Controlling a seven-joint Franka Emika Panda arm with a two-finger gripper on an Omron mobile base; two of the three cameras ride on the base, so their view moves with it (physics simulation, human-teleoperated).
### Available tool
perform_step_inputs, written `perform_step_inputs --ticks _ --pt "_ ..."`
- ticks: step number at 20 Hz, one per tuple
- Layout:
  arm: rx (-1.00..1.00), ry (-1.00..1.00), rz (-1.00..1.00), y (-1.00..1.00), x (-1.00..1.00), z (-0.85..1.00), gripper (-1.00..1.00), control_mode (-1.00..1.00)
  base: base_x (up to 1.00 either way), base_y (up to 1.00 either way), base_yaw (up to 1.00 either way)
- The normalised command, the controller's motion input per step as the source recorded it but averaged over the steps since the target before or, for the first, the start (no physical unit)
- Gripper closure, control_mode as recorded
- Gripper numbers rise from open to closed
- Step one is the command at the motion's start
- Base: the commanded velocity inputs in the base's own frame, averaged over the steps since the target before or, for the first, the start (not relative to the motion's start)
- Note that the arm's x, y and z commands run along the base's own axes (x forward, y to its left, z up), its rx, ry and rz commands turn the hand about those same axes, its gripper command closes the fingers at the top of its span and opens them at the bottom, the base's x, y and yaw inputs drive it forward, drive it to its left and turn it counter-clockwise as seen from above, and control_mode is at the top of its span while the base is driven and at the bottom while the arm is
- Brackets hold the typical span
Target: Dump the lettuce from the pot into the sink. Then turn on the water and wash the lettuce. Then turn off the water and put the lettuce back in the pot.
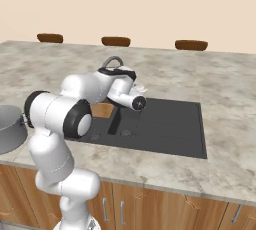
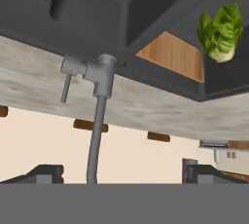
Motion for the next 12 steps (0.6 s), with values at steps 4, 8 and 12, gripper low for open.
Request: perform_step_inputs --ticks 4,8,12 --pt "0.02 0.01 0.00 -0.05 0.42 -0.33 -1.00 -1.00 0.00 0.00 0.00" --pt "0.08 0.00 -0.03 -0.16 0.36 -0.07 -1.00 -1.00 0.00 0.00 0.00" --pt "0.07 0.00 -0.03 -0.14 0.35 -0.08 -1.00 -1.00 0.00 0.00 0.00"
